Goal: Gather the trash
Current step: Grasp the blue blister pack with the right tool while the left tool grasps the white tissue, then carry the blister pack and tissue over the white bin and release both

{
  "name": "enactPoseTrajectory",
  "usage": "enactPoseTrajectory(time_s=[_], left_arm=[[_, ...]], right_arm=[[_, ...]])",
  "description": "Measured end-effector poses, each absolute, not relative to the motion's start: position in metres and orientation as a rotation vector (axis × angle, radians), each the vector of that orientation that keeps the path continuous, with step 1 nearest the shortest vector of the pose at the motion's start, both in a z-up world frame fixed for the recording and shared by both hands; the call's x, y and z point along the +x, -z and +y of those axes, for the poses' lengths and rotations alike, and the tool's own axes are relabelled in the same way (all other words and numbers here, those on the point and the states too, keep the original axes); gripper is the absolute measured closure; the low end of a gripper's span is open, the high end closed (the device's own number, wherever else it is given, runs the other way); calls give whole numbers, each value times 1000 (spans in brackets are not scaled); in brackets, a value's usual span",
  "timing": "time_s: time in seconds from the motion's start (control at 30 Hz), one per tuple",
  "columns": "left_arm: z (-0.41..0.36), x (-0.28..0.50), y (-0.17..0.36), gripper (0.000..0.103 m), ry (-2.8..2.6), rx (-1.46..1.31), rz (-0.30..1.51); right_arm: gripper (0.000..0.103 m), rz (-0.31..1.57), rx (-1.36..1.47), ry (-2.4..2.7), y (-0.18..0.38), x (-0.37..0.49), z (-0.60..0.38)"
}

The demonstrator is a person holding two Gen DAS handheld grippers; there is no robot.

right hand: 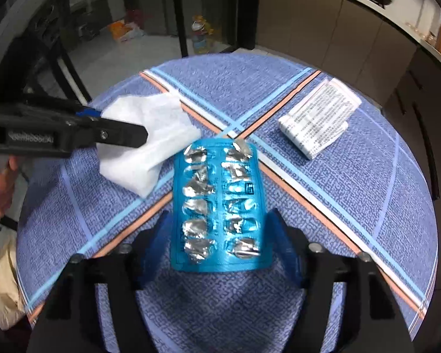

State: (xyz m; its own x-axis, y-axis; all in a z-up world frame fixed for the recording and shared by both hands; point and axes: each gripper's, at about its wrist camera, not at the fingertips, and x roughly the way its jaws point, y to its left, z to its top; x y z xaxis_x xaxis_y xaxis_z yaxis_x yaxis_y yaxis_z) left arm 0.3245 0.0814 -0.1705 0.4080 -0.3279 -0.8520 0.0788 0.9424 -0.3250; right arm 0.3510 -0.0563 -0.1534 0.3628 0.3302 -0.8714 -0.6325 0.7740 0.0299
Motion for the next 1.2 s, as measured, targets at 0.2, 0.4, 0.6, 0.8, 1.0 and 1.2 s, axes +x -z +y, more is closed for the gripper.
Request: enactPoseTrajectory(time_s=[0.2,0.4,0.6,0.8,1.0,1.2], left_arm=[[82,313,159,99,252,-262,1086],[73,293,119,99,280,-227,996],[47,268,75,99,349,-186,909],[-2,245,40,99,450,-113,849],[-66,235,26,99,544,-27,834],[-140,224,33,99,673,36,849]], right_arm=[[37,1007,-311,-567,149,333,-60],[37,937,-178,-511,119,312,-86],[37,845,-80,-454,80,280,-133],[37,752,-11,-371,51,241,-185],[37,709,43,-274,39,201,-239],[37,691,114,-137,43,161,-310]])
